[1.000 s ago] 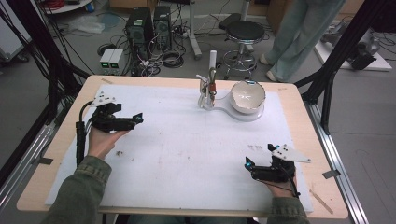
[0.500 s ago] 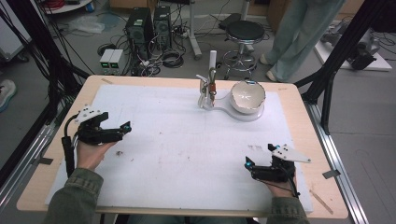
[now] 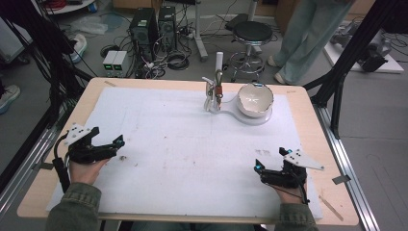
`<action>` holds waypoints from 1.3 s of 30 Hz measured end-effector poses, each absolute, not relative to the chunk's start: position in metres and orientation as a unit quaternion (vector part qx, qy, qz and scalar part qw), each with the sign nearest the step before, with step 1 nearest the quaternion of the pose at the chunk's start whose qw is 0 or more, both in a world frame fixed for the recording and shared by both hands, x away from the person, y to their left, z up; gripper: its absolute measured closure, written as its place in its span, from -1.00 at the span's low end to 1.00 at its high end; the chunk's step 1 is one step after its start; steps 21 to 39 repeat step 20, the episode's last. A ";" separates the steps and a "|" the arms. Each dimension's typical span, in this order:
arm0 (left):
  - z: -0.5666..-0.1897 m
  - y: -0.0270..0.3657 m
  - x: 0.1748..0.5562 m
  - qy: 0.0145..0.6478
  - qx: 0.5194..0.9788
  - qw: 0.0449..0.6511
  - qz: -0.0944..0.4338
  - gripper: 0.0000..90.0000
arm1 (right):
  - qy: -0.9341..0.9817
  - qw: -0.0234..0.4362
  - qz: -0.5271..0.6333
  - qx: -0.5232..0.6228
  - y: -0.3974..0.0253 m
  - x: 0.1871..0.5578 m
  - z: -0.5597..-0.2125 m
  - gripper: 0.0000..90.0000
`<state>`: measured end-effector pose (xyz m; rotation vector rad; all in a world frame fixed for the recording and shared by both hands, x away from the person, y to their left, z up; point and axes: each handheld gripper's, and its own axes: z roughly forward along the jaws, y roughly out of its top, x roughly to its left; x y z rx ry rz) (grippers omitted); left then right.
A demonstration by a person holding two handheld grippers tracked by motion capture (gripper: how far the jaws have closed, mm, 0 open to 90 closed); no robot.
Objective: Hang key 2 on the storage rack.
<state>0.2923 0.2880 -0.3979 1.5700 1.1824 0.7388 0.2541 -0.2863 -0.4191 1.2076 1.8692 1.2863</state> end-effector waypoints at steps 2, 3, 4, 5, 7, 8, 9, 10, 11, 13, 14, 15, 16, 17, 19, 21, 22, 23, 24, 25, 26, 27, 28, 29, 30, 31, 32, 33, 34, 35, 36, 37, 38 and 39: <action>-0.400 0.290 0.290 0.492 0.644 0.498 0.309 -0.92 | 0.693 0.285 0.483 0.454 -0.287 0.254 -0.419 -0.98; -0.400 0.292 0.288 0.493 0.640 0.499 0.315 -0.92 | 0.690 0.287 0.484 0.455 -0.288 0.253 -0.419 -0.98; -0.399 0.293 0.287 0.494 0.636 0.500 0.319 -0.92 | 0.687 0.291 0.484 0.457 -0.288 0.252 -0.419 -0.98; -0.399 0.294 0.285 0.495 0.632 0.502 0.322 -0.92 | 0.683 0.291 0.486 0.461 -0.289 0.252 -0.418 -0.98; -0.399 0.296 0.282 0.497 0.626 0.502 0.331 -0.92 | 0.676 0.297 0.491 0.462 -0.291 0.251 -0.418 -0.98; -0.400 0.296 0.281 0.499 0.621 0.504 0.336 -0.92 | 0.674 0.298 0.492 0.464 -0.291 0.250 -0.418 -0.98; -0.401 0.298 0.279 0.500 0.619 0.504 0.337 -0.92 | 0.672 0.298 0.492 0.467 -0.292 0.250 -0.418 -0.98; -0.402 0.298 0.278 0.502 0.618 0.503 0.338 -0.92 | 0.670 0.300 0.492 0.467 -0.292 0.250 -0.418 -0.98; -0.402 0.299 0.277 0.503 0.617 0.502 0.339 -0.92 | 0.670 0.301 0.493 0.467 -0.293 0.250 -0.418 -0.98; -0.403 0.301 0.276 0.503 0.615 0.504 0.338 -0.92 | 0.667 0.299 0.494 0.471 -0.293 0.249 -0.419 -0.98; -0.403 0.300 0.276 0.504 0.615 0.504 0.338 -0.92 | 0.666 0.300 0.495 0.471 -0.294 0.249 -0.419 -0.98; -0.404 0.300 0.276 0.503 0.616 0.503 0.338 -0.92 | 0.666 0.300 0.494 0.471 -0.294 0.249 -0.419 -0.98; -0.404 0.299 0.275 0.503 0.617 0.504 0.335 -0.92 | 0.666 0.300 0.494 0.471 -0.294 0.249 -0.419 -0.98; -0.405 0.298 0.275 0.500 0.620 0.503 0.335 -0.92 | 0.666 0.297 0.494 0.473 -0.293 0.248 -0.419 -0.98; -0.404 0.296 0.275 0.496 0.623 0.504 0.334 -0.92 | 0.668 0.299 0.494 0.470 -0.294 0.249 -0.419 -0.98; -0.404 0.296 0.274 0.494 0.624 0.505 0.334 -0.92 | 0.668 0.299 0.493 0.471 -0.294 0.249 -0.419 -0.98; -0.404 0.296 0.274 0.494 0.624 0.505 0.334 -0.92 | 0.668 0.299 0.493 0.471 -0.294 0.249 -0.419 -0.98; -0.404 0.296 0.274 0.494 0.624 0.505 0.334 -0.92 | 0.668 0.299 0.493 0.471 -0.294 0.249 -0.419 -0.98; -0.404 0.296 0.274 0.494 0.624 0.505 0.334 -0.92 | 0.668 0.299 0.493 0.471 -0.294 0.249 -0.419 -0.98; -0.404 0.296 0.274 0.494 0.624 0.505 0.334 -0.92 | 0.668 0.299 0.493 0.471 -0.294 0.249 -0.419 -0.98; -0.404 0.296 0.274 0.494 0.624 0.505 0.334 -0.92 | 0.668 0.299 0.493 0.471 -0.294 0.249 -0.419 -0.98; -0.404 0.296 0.274 0.494 0.624 0.505 0.334 -0.92 | 0.668 0.299 0.493 0.471 -0.294 0.249 -0.419 -0.98; -0.404 0.296 0.274 0.494 0.624 0.505 0.334 -0.92 | 0.668 0.299 0.493 0.471 -0.294 0.249 -0.419 -0.98; -0.404 0.296 0.274 0.494 0.624 0.505 0.334 -0.92 | 0.668 0.299 0.493 0.471 -0.294 0.249 -0.419 -0.98; -0.404 0.296 0.274 0.494 0.624 0.505 0.334 -0.92 | 0.668 0.299 0.493 0.471 -0.294 0.249 -0.419 -0.98; -0.404 0.296 0.274 0.494 0.624 0.505 0.334 -0.92 | 0.668 0.299 0.493 0.471 -0.294 0.249 -0.419 -0.98; -0.404 0.296 0.274 0.494 0.624 0.505 0.334 -0.92 | 0.668 0.299 0.493 0.471 -0.294 0.249 -0.419 -0.98; -0.404 0.296 0.274 0.494 0.624 0.505 0.334 -0.92 | 0.668 0.299 0.493 0.471 -0.294 0.249 -0.419 -0.98; -0.404 0.296 0.274 0.494 0.624 0.505 0.334 -0.92 | 0.668 0.299 0.493 0.471 -0.294 0.249 -0.419 -0.98; -0.404 0.296 0.274 0.494 0.624 0.505 0.334 -0.92 | 0.668 0.299 0.493 0.471 -0.294 0.249 -0.419 -0.98; -0.404 0.296 0.274 0.494 0.624 0.505 0.334 -0.92 | 0.668 0.299 0.493 0.471 -0.294 0.249 -0.419 -0.98; -0.404 0.296 0.274 0.494 0.624 0.505 0.334 -0.92 | 0.668 0.299 0.493 0.471 -0.294 0.249 -0.419 -0.98; -0.404 0.296 0.274 0.494 0.624 0.505 0.334 -0.92 | 0.668 0.299 0.493 0.471 -0.294 0.249 -0.419 -0.98; -0.404 0.296 0.274 0.494 0.624 0.505 0.334 -0.92 | 0.668 0.299 0.493 0.471 -0.294 0.249 -0.419 -0.98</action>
